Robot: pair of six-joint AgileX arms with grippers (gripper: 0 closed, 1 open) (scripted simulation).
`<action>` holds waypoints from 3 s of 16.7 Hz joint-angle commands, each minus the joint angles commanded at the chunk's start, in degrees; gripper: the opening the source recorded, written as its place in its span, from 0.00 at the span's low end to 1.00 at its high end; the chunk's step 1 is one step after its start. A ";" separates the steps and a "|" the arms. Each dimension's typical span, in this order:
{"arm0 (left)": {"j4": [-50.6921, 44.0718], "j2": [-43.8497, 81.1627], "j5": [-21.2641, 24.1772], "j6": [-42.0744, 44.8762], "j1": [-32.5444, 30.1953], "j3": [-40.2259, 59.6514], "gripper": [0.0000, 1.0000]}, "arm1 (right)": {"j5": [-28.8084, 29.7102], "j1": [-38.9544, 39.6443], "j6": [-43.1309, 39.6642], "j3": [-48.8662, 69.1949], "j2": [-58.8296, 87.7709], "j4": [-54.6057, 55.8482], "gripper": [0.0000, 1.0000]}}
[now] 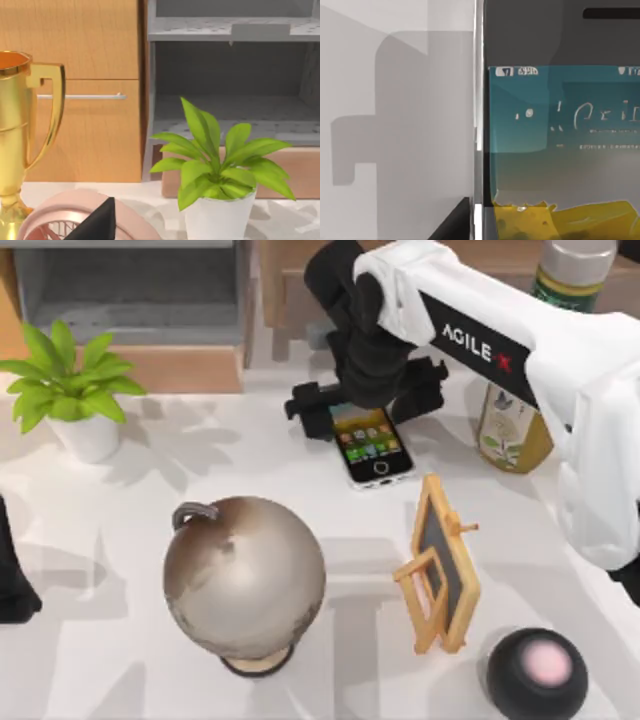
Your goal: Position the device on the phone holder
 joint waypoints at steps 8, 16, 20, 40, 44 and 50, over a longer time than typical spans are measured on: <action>0.00 0.00 0.00 0.00 0.00 0.00 1.00 | 0.00 0.00 0.00 0.00 0.00 0.00 0.00; 0.00 0.00 0.00 0.00 0.00 0.00 1.00 | 0.83 0.15 -0.04 3.56 -2.47 -5.39 0.00; 0.00 0.00 0.00 0.00 0.00 0.00 1.00 | 0.80 0.15 0.05 3.97 -2.49 -5.71 0.00; 0.00 0.00 0.00 0.00 0.00 0.00 1.00 | -42.22 -13.73 -12.22 -66.67 -61.90 30.72 0.00; 0.00 0.00 0.00 0.00 0.00 0.00 1.00 | -50.68 -24.36 -18.06 -84.02 -73.98 45.53 0.00; 0.00 0.00 0.00 0.00 0.00 0.00 1.00 | -56.34 -44.73 -26.79 -100.79 -83.23 68.03 0.00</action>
